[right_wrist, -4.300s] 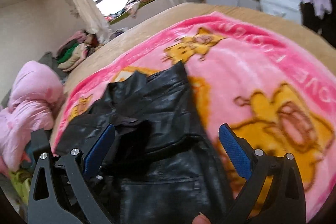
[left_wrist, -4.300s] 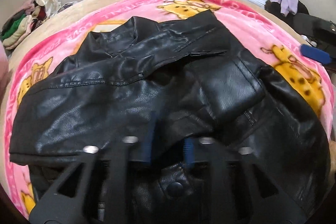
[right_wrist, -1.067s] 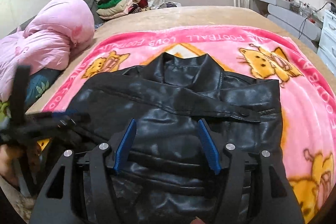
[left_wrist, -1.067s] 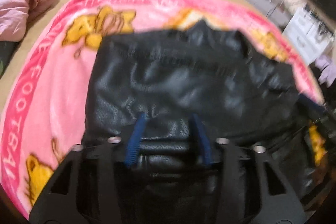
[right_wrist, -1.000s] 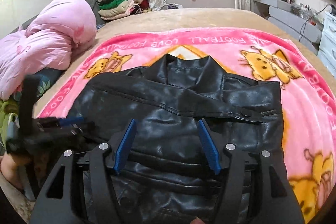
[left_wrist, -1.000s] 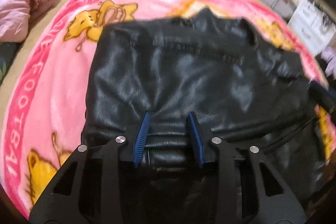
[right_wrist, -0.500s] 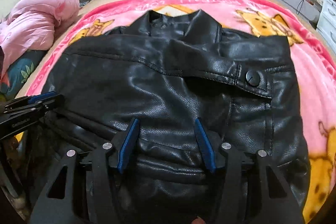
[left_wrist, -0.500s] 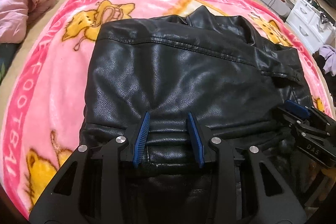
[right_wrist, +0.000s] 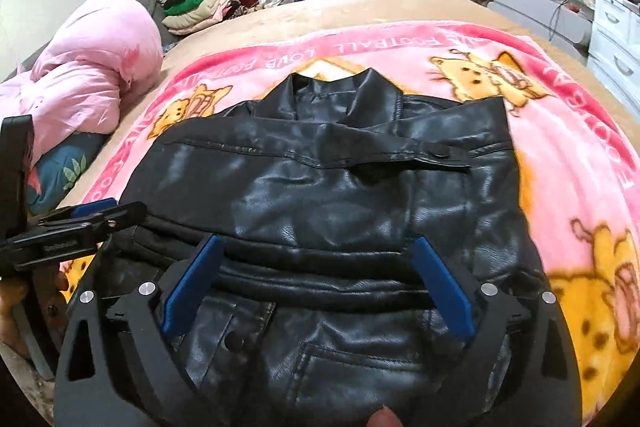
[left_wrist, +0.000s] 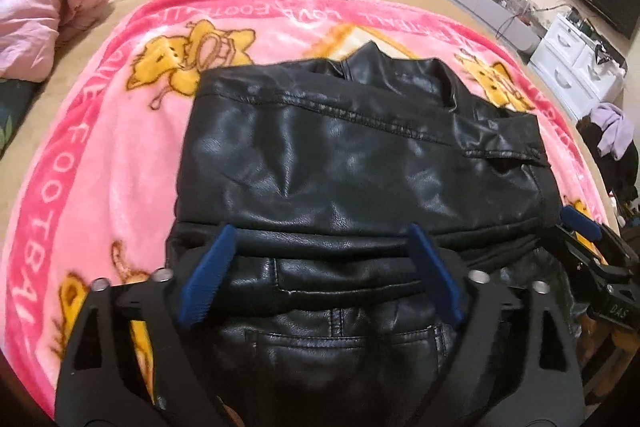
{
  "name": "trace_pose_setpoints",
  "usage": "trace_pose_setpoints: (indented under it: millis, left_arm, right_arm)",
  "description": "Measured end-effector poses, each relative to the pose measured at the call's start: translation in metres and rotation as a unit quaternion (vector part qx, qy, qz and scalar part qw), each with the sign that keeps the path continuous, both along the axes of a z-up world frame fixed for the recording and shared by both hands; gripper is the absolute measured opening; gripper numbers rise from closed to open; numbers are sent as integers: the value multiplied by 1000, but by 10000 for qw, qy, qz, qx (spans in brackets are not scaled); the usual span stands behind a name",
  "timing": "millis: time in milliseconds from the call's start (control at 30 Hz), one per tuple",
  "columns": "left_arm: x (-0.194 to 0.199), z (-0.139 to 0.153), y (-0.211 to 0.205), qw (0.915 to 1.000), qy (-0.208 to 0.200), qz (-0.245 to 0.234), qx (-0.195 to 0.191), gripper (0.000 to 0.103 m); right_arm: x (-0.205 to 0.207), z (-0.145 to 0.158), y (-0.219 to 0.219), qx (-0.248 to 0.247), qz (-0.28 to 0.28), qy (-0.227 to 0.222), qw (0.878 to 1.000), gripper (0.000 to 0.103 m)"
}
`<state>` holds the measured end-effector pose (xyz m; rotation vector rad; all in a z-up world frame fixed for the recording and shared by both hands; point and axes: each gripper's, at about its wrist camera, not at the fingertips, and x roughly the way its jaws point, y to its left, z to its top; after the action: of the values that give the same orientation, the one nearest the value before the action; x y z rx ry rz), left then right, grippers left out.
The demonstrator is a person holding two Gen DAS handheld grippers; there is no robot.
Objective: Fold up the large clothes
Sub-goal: 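Lift the jacket hem with both tools and fold it toward the collar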
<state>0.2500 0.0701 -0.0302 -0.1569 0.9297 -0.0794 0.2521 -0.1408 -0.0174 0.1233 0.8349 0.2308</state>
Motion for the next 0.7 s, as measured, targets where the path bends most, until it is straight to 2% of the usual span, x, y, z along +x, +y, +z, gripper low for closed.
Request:
trace_pose_setpoints:
  millis: [33,333,700]
  left_arm:
    - [-1,2,1,10000,-31,30,3,94]
    - [-8,13,1,9999,-90,59,-59,94]
    - [-30,40,-4,9993,-376,-3,-69,94]
  right_arm:
    - [-2,1,-1,-6,-38,-19,10000,97]
    - [-20,17,-9,46,-124,-215,9997,98]
    - [-46,38,-11,88,-90,-447,9989,98]
